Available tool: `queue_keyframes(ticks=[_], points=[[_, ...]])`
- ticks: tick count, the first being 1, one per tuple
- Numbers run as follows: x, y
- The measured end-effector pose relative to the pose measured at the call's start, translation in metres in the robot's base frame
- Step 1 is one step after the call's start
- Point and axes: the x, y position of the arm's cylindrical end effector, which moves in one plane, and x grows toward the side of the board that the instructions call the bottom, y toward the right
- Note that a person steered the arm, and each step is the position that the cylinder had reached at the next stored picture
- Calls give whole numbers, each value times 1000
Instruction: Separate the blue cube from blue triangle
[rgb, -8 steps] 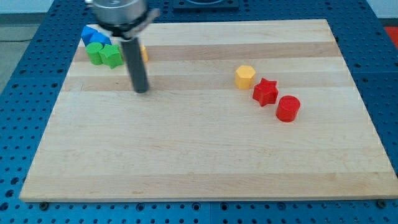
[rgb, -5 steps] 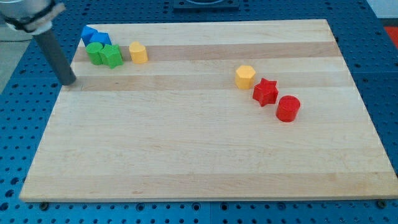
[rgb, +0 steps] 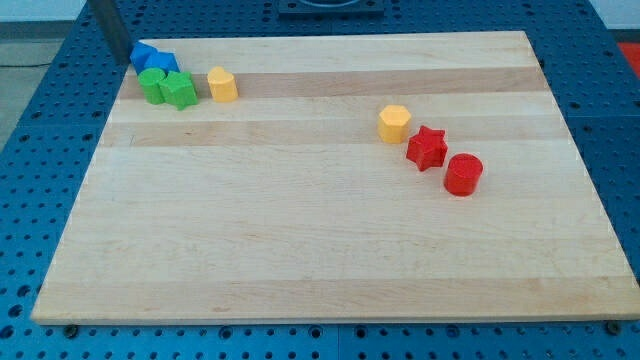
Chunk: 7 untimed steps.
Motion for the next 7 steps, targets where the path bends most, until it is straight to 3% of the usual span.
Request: queue_keyframes(ticks=[1, 3, 5, 7], points=[[-13, 2], [45, 57], [99, 149], [110, 183]])
